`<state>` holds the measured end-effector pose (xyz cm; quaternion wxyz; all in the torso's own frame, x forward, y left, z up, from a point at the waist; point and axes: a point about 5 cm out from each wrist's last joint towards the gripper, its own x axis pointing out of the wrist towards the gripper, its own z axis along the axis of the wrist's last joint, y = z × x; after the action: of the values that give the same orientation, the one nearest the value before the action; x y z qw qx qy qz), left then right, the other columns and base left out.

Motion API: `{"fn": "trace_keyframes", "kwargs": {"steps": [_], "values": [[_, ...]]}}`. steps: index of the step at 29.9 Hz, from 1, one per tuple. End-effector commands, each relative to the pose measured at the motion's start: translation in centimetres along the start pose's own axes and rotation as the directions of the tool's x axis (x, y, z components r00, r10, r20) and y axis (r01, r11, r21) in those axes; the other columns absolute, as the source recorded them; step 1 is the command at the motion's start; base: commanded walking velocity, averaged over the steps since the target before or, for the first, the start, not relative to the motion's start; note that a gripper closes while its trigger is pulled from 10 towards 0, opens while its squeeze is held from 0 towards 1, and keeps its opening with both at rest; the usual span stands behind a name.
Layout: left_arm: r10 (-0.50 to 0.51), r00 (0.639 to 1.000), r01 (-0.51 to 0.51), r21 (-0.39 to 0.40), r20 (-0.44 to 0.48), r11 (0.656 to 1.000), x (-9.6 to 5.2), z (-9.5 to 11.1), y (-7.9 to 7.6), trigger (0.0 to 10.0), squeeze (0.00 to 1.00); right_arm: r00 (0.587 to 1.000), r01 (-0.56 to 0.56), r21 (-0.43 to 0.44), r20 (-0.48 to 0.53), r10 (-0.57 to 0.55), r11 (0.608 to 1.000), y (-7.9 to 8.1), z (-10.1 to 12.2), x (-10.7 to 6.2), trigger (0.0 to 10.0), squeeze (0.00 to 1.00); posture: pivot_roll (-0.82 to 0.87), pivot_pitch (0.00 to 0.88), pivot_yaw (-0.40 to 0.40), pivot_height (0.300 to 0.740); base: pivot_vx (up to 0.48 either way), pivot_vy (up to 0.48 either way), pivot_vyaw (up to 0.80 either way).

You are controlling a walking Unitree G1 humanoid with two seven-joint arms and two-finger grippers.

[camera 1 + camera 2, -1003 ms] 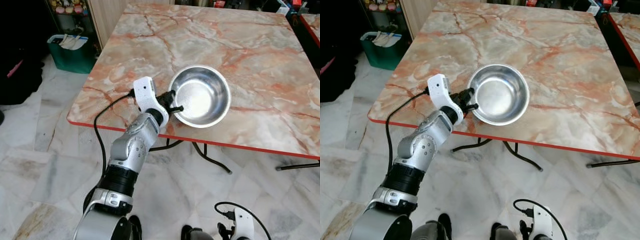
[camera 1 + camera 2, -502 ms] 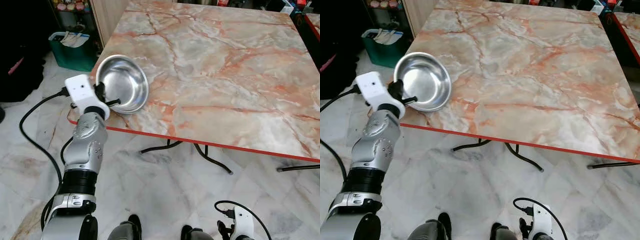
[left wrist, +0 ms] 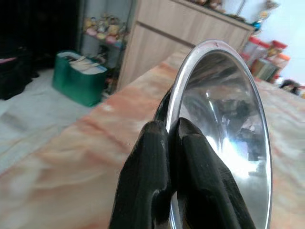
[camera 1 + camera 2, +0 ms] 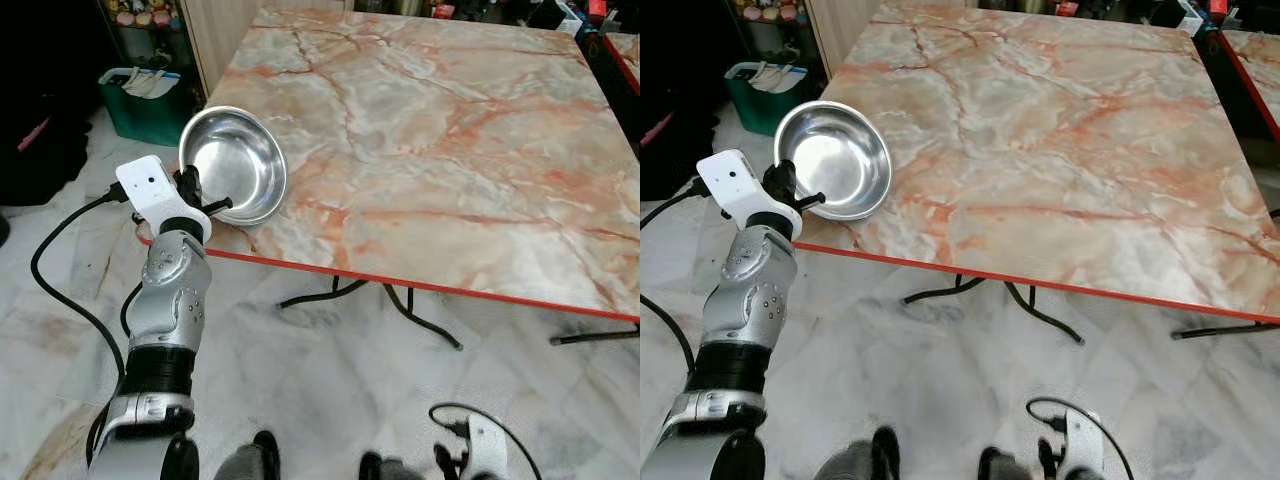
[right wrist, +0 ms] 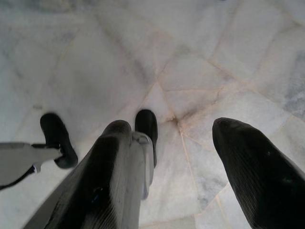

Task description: Setting the table

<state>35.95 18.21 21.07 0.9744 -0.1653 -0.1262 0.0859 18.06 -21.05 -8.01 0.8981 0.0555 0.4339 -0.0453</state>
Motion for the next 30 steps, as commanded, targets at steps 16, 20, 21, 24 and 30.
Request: {"fn": "trace_keyframes", "kwargs": {"steps": [16, 20, 21, 24, 30], "values": [[-0.026, 0.999, 0.026, -0.025, 0.022, 0.999, 0.11, 0.48, -0.7, 10.0, 0.0, 0.999, 0.027, 0.019, -0.029, -0.027, 0.999, -0.74, -1.09, -0.35, 10.0, 0.0, -0.01, 0.193, -0.045, 0.74, 0.0, -0.343, -0.14], [-0.022, 1.0, 0.022, -0.037, 0.005, 0.999, 0.11, 0.22, -0.72, 10.0, 0.0, 0.999, 0.028, 0.016, -0.031, -0.027, 0.999, -0.76, -1.09, -0.35, 10.0, 0.0, -0.01, 0.193, -0.047, 0.74, 0.0, -0.143, 0.0], [-0.02, 1.0, 0.02, -0.032, 0.0, 0.999, 0.13, 0.1, -0.71, 10.0, 0.0, 0.999, 0.028, 0.016, -0.031, -0.028, 0.999, -0.78, -1.08, -0.35, 10.0, 0.0, -0.01, 0.193, -0.047, 0.74, 0.0, 0.0, 0.0], [-0.014, 1.0, 0.013, -0.046, -0.009, 0.999, 0.1, -0.09, -0.62, 10.0, 0.0, 0.999, 0.026, 0.016, -0.031, -0.026, 1.0, -0.79, -1.07, -0.35, 10.0, 0.0, -0.01, 0.193, -0.048, 0.74, 0.0, 0.0, 0.0], [0.003, 1.0, -0.005, -0.083, -0.022, 0.997, 0.17, -0.14, -0.2, 10.0, 0.0, 0.999, 0.022, 0.017, -0.029, -0.022, 1.0, -0.76, -1.06, -0.35, 10.0, 0.0, -0.01, 0.194, -0.049, 0.74, 0.0, 0.0, 0.0]]}}
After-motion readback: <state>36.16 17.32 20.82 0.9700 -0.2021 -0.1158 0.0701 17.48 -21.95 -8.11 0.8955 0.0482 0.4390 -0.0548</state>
